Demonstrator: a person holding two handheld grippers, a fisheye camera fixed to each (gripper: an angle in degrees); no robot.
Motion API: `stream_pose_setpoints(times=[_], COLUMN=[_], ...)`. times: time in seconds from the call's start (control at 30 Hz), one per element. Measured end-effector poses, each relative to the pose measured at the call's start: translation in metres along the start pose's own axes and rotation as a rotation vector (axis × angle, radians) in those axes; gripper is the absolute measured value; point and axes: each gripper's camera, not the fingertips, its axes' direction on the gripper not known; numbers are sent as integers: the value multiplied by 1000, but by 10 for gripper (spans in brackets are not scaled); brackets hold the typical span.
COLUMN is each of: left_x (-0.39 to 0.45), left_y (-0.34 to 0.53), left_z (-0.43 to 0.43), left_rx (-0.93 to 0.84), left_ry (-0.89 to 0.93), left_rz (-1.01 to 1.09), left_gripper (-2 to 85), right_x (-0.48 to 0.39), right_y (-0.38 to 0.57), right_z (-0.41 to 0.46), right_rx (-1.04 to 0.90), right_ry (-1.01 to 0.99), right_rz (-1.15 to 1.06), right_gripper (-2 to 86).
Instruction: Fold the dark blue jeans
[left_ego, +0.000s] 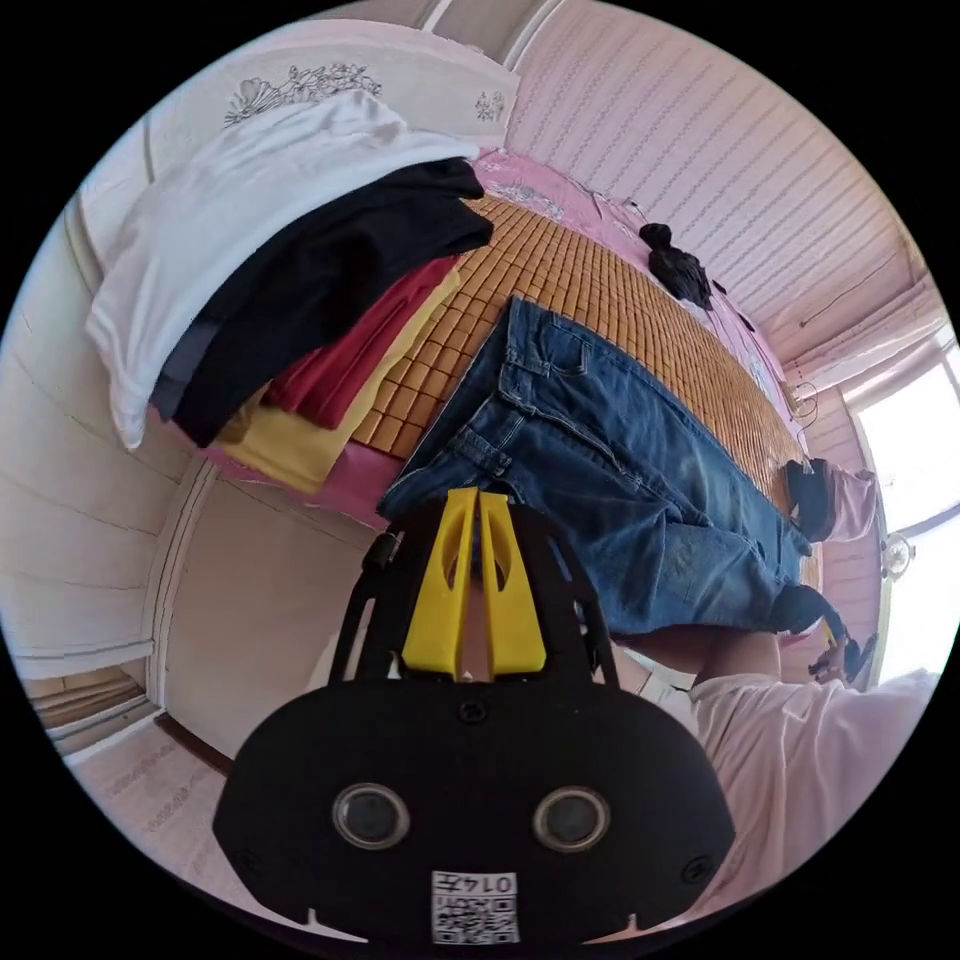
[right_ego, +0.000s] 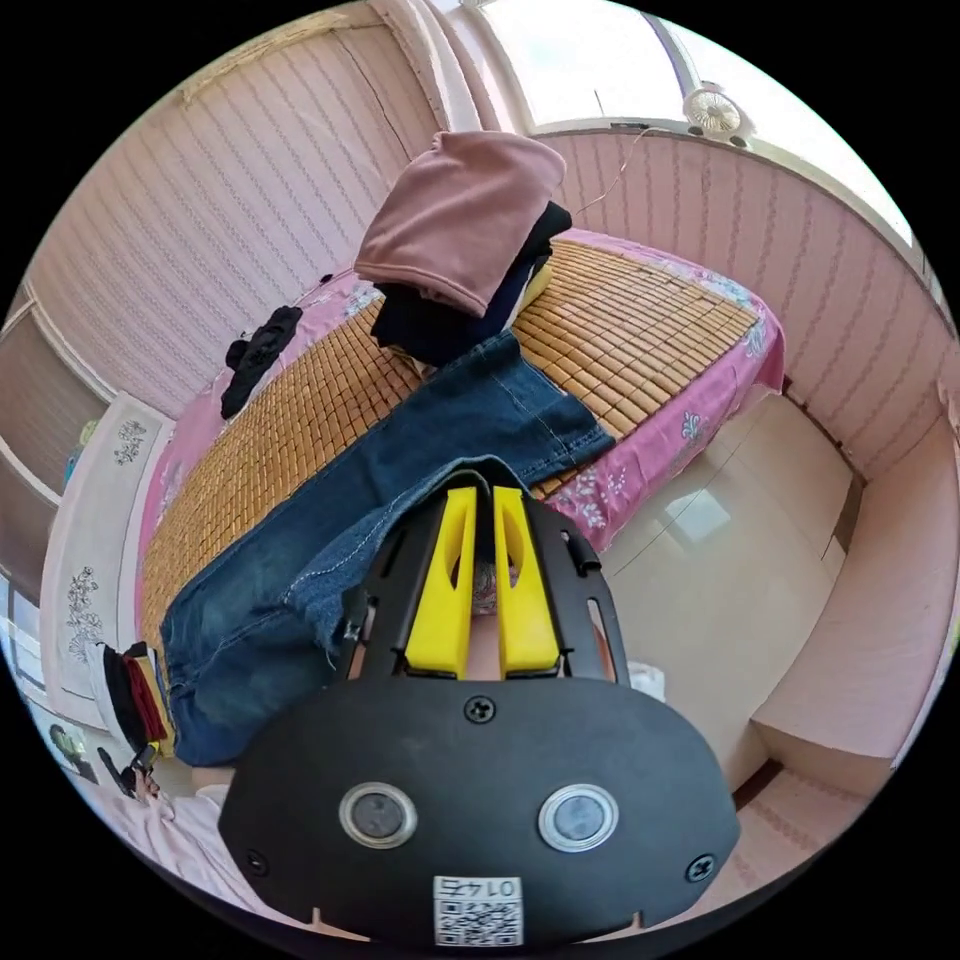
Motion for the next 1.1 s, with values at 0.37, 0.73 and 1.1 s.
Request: stream_pose_setpoints(times=[0.37, 0.73, 1.1], left_x=[31, -72, -41], left_y=[-25, 43, 9], left_z=[31, 37, 56], left_rx=[-43, 26, 43], left_ry=[-105, 195, 198], left_rz=[77, -442, -281], left_gripper=[83, 159, 18], right_x=[-275, -650, -743], right_y=[-24, 87, 79], right_z=[20, 193, 233], right_rx=[250, -347, -571], right_ry=[-140, -407, -369], right_rz=[-535, -1375, -1373], right_gripper=[106, 164, 16])
